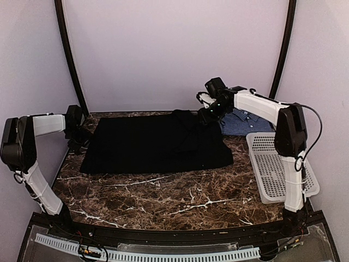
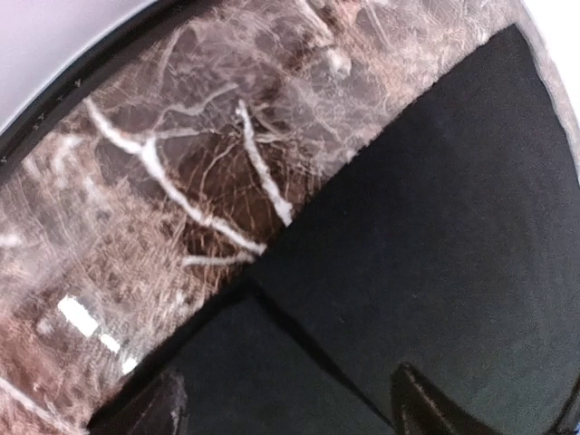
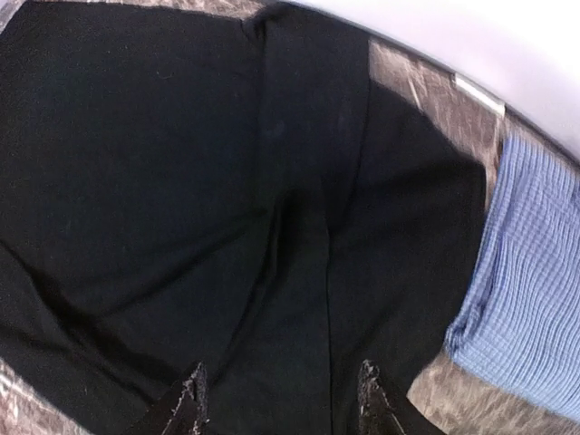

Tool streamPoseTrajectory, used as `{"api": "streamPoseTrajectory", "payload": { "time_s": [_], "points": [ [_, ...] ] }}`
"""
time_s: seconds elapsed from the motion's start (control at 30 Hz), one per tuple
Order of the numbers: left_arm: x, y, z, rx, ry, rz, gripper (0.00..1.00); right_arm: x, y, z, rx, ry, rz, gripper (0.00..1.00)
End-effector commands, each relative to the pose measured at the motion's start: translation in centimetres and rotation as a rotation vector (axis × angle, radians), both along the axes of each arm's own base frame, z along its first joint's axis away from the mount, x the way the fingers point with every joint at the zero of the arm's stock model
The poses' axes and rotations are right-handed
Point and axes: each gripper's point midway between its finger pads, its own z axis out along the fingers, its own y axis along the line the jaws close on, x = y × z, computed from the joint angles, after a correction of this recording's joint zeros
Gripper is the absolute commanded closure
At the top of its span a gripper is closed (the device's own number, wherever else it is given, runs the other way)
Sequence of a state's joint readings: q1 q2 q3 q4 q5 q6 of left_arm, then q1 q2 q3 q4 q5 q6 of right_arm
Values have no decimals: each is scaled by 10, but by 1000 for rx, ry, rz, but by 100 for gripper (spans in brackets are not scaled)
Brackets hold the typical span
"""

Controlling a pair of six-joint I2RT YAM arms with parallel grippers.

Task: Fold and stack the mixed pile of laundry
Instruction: Fold the flattened T-shirt at the center of the board.

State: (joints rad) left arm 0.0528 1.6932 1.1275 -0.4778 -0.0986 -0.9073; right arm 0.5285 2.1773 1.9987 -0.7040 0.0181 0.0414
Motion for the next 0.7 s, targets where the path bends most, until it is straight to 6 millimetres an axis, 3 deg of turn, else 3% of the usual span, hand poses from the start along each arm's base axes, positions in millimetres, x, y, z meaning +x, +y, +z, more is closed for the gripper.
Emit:
{"api": "streamPoseTrajectory", "payload": {
  "time_s": [0.0,0.1,0.23,0.37,0.5,0.67],
  "points": [
    [-21,-7,37,39,-62,-162,19,-45,-29,24,151,82,-20,48],
    [-27,-38,43,-79,-161,-295,10,-81,-38,7,169,160,-11,49],
    [-44,-65,47,-155,-232,-403,7,-108,-54,-22,151,232,-46,51],
    [-56,-76,30,-201,-195,-404,7,-117,-59,-56,138,297,-61,53],
    [-54,-82,15,-242,-167,-394,8,-114,-68,-85,88,337,-99,54],
    [-49,-81,-3,-262,-125,-355,8,-118,-72,-108,53,381,-103,57]
  ]
}}
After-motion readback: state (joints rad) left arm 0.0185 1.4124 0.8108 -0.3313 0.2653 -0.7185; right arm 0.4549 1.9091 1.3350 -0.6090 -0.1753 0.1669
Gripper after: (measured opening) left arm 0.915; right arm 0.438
